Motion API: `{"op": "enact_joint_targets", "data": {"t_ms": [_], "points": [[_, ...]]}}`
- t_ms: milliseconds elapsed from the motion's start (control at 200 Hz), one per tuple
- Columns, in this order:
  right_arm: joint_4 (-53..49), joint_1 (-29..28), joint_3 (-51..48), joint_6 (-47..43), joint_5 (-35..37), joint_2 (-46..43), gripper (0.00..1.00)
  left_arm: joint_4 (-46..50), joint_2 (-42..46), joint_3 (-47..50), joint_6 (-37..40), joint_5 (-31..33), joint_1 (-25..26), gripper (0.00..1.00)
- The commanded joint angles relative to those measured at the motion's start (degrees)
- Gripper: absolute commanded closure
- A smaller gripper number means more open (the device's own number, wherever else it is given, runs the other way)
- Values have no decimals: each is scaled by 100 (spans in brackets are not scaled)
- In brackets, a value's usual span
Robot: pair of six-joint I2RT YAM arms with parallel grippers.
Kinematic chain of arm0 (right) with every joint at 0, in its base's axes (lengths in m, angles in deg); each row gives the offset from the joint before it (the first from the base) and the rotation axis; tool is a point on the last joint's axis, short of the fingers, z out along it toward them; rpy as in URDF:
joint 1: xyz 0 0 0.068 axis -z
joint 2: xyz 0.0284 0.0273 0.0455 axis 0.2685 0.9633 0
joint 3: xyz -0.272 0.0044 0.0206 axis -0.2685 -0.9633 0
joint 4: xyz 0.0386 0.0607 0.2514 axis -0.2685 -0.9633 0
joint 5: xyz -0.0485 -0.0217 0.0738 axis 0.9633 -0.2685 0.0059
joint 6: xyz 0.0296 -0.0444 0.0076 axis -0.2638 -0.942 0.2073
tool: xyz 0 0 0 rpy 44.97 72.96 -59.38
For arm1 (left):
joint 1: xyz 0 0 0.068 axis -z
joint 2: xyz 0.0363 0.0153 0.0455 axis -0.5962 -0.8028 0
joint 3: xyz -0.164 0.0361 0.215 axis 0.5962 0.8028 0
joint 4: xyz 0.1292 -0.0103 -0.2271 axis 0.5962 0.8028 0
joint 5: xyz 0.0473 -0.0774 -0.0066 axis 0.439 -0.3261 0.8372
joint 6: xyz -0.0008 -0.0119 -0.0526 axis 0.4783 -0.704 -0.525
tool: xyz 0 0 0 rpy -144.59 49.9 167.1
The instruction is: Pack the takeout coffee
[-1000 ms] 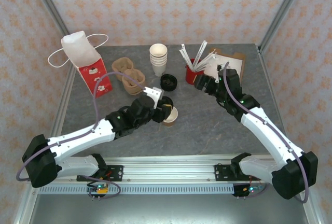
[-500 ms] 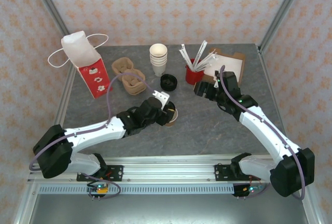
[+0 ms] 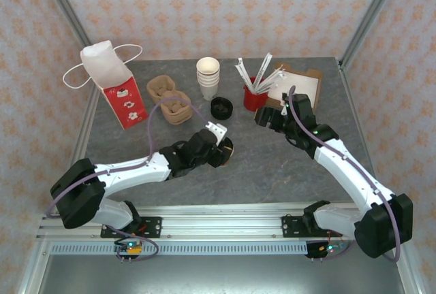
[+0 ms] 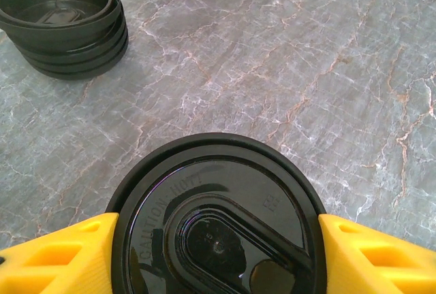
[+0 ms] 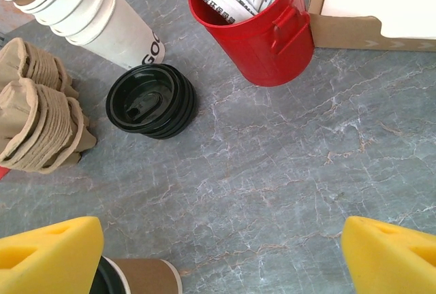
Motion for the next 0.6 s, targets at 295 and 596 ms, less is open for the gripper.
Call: {"op": "enact_joint_targets", "data": {"t_ms": [295,596], "points": [[-26,17,-108,-53,2,21,9,165,-131,-127,165,35,69,44],[-8,20,-83,-56,-15,71,9,194,-196,-215,36,3,83,44]]}}
